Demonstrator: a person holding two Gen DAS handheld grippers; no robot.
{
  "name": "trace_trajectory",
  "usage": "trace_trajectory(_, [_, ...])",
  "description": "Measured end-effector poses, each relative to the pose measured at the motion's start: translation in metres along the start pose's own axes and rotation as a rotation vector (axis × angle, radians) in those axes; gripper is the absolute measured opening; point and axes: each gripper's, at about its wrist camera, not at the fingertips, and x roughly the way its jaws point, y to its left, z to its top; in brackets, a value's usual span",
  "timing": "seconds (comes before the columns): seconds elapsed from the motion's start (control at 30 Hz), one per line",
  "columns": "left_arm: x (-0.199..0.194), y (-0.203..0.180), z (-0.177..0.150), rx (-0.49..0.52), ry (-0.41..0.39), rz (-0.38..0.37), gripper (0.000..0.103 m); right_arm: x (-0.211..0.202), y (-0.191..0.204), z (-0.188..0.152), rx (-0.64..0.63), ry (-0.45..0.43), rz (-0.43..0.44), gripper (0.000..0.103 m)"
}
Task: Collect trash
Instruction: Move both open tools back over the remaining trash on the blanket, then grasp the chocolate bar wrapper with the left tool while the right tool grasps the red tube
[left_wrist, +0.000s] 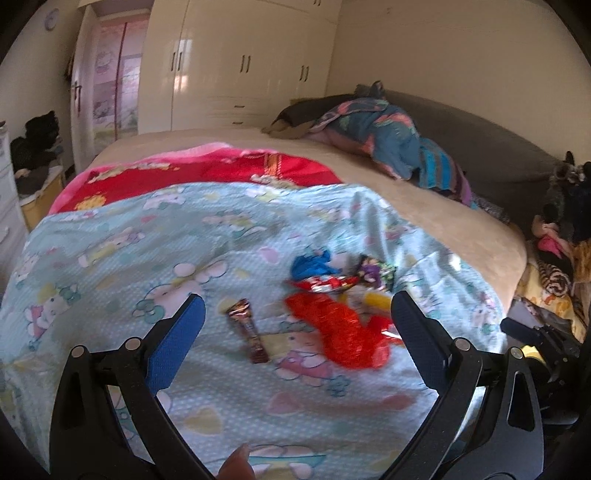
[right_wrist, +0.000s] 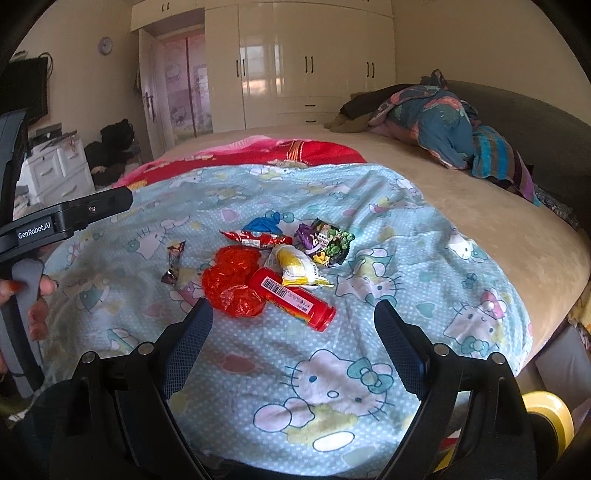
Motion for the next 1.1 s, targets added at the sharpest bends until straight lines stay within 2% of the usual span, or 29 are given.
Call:
trace_trajectory(0.3, [0.035, 0.029, -0.013, -0.051, 0.127, 0.042, 0.09, 0.04, -0.002, 0.001, -0.056, 0.078, 0.002, 0.085])
trace_trajectory(0.63, [0.078, 0.046, -0.036, -0.131, 0.272, 0.021, 0.061, 0.089, 0.0, 0.003, -0.162, 0.159, 0.001, 0.075])
trace_trajectory(0.8, [0.096, 0.052, -0.039, -0.168, 0.315, 0.006, 0.045, 0.116, 0.002, -0.001, -0.203, 0.216, 0.014, 0.061])
trace_trajectory(0.87, [0.107, 0.054, -0.042, -0.185, 0.347, 0.007, 0.034, 0.122, 0.005, -0.004, -0.23, 0.222, 0.0, 0.058])
trace_trajectory(0.93, [0.115, 0.056, -0.046, -0.198, 0.373, 0.003, 0.031, 0.126, 0.004, -0.005, -0.227, 0.227, -0.006, 0.052])
trace_trajectory(1.1, [0.125, 0.058, -0.051, -0.198, 0.394, 0.009, 0.025, 0.123, -0.001, -0.01, -0.198, 0.215, 0.003, 0.044])
